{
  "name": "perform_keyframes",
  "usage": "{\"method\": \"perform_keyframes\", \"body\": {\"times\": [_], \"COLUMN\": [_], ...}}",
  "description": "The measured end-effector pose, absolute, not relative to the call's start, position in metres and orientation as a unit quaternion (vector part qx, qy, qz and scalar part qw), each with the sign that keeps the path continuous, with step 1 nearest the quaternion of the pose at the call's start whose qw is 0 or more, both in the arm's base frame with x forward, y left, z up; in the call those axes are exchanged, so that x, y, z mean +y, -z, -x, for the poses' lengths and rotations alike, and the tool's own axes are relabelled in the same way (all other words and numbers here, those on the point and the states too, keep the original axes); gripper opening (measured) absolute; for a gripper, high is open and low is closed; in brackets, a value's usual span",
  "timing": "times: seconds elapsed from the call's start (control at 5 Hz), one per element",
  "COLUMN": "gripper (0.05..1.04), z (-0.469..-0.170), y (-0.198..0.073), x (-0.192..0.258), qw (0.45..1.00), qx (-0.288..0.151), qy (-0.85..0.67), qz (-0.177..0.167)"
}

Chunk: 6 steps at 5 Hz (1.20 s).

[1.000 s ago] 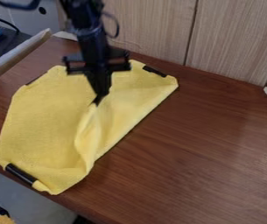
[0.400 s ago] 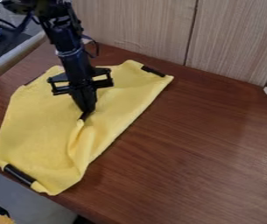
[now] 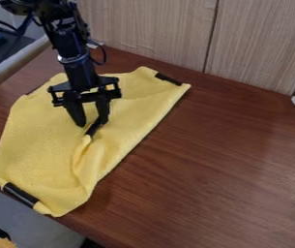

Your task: Fold the cloth from right to middle

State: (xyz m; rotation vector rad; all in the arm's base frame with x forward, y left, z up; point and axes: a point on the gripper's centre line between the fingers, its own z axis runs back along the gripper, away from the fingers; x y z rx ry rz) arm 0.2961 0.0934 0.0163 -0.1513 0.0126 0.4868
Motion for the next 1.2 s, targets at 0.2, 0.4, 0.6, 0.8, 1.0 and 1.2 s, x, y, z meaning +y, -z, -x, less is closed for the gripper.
{"method": "perform_keyframes", "body": {"times": [0.2,0.4,0.6,0.8,1.0,1.2], "gripper": [1.001,1.006,1.002,1.000,1.000,1.000], "z": [-0.296,-0.297,-0.299,-0.299,-0.298,-0.297], "y": [-0.016,-0.021,-0.042,-0.072,-0.089,-0.090], "x": [0.090,0.086,0.084,0.077,0.075,0.075], "qw": [0.969,0.970,0.973,0.978,0.978,0.978], "qx": [0.010,0.011,-0.011,-0.035,-0.050,-0.052], "qy": [-0.237,-0.230,-0.221,-0.197,-0.195,-0.194], "qz": [0.076,0.072,0.059,0.056,0.048,0.048]}}
